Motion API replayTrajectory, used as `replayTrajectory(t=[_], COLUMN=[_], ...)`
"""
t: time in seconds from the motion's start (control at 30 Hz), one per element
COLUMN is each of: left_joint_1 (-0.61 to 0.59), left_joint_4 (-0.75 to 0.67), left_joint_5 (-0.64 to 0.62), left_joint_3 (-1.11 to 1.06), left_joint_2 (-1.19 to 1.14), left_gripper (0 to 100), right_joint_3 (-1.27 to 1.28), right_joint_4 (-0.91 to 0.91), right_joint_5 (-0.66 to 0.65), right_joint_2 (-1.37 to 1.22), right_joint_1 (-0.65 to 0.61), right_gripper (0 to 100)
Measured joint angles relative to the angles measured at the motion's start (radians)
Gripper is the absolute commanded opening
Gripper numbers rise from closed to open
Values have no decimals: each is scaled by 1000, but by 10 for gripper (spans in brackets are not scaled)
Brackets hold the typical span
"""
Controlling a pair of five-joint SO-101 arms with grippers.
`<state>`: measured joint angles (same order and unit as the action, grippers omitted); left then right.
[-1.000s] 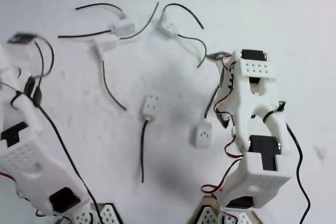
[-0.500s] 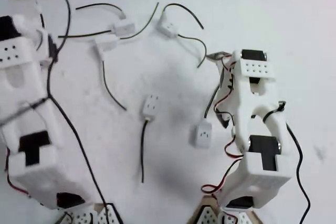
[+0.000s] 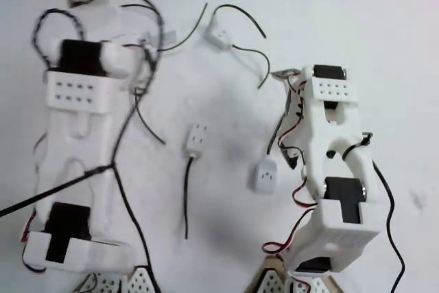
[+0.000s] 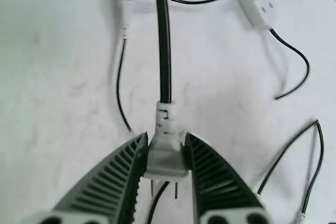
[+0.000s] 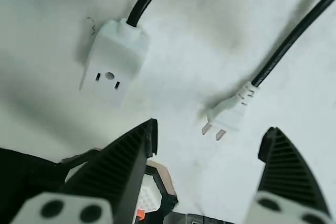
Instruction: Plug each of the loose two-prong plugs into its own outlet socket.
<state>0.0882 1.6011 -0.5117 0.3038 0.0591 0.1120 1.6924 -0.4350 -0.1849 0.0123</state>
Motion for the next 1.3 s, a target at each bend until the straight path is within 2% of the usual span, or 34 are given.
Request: replayTrajectory(t=[0.17,0.27,0.47,0.63,0.97,1.13,1.3], left_joint_1=[173,232,232,164,29,-2,-31], left_joint_4=[5,14,15,15,18,12,-157], left_joint_5=[-49,-199,-577,-792,-891,-985,-1059], left_joint_3=[-11,-11,-11,-8,-8,-135,-339], left_joint_2=[0,0,55,189,502,572,649], left_gripper=[24,24,24,24,25,25,25], right_joint_3=[0,0,0,0,-72,-72,-72], right_joint_4=[0,0,0,5,12,12,17], right_joint_5=[0,0,5,5,64,64,64], right_joint_2=[0,0,0,0,101,207,359], right_joint_1=[5,0,-9,-38,-164,-229,-252], right_gripper=[309,309,309,309,309,309,309])
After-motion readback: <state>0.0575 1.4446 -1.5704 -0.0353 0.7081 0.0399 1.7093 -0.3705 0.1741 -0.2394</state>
